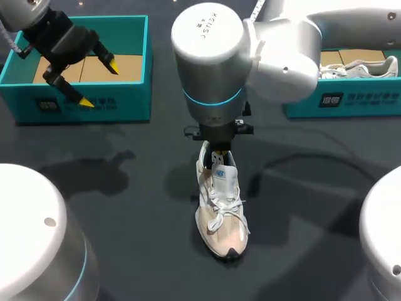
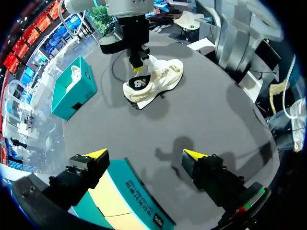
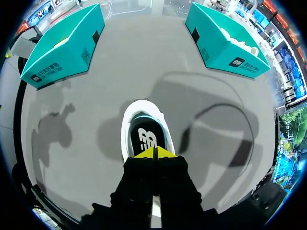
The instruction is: Take the shoe out of the shoebox, open the shoe tongue, remove and reinsert the insole, then place the shoe into the shoebox
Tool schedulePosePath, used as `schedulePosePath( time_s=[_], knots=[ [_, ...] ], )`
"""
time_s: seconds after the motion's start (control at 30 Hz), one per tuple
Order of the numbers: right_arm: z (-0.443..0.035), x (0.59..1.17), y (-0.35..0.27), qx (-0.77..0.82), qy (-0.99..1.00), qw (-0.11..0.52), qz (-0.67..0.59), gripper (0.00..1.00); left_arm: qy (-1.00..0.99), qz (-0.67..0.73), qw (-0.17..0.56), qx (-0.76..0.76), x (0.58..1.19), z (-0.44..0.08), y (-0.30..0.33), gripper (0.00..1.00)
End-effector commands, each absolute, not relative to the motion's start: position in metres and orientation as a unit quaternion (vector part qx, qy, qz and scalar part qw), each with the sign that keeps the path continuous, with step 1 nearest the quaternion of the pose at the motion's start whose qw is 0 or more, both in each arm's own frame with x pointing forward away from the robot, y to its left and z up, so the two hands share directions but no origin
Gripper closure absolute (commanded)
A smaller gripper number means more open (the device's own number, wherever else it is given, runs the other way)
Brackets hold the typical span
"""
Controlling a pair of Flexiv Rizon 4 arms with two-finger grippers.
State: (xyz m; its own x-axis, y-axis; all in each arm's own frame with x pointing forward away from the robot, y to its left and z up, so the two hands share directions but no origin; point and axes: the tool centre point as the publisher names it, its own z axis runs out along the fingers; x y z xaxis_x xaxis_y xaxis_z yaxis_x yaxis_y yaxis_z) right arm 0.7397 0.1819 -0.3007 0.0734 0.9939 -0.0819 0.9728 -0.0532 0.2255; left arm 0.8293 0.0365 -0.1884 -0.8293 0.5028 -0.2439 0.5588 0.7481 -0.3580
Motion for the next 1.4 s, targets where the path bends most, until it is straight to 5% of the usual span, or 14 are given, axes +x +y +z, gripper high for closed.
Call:
schedulePosePath(
  time_s=[0.03, 0.97, 1.4],
  knots=[
    [-0.307, 0.738, 0.191, 0.732, 0.667, 0.127, 0.047, 1.0, 0.933, -0.211, 0.066, 0.285, 0.83, -0.189, 0.036, 0.0],
    [-0.373, 0.738, 0.193, 0.74, 0.659, 0.136, -0.013, 1.0, 0.933, -0.211, 0.066, 0.285, 0.83, -0.189, 0.036, 0.0],
    [-0.345, 0.723, 0.189, 0.743, 0.635, 0.199, -0.07, 1.0, 0.933, -0.211, 0.066, 0.285, 0.83, -0.189, 0.036, 0.0]
  ],
)
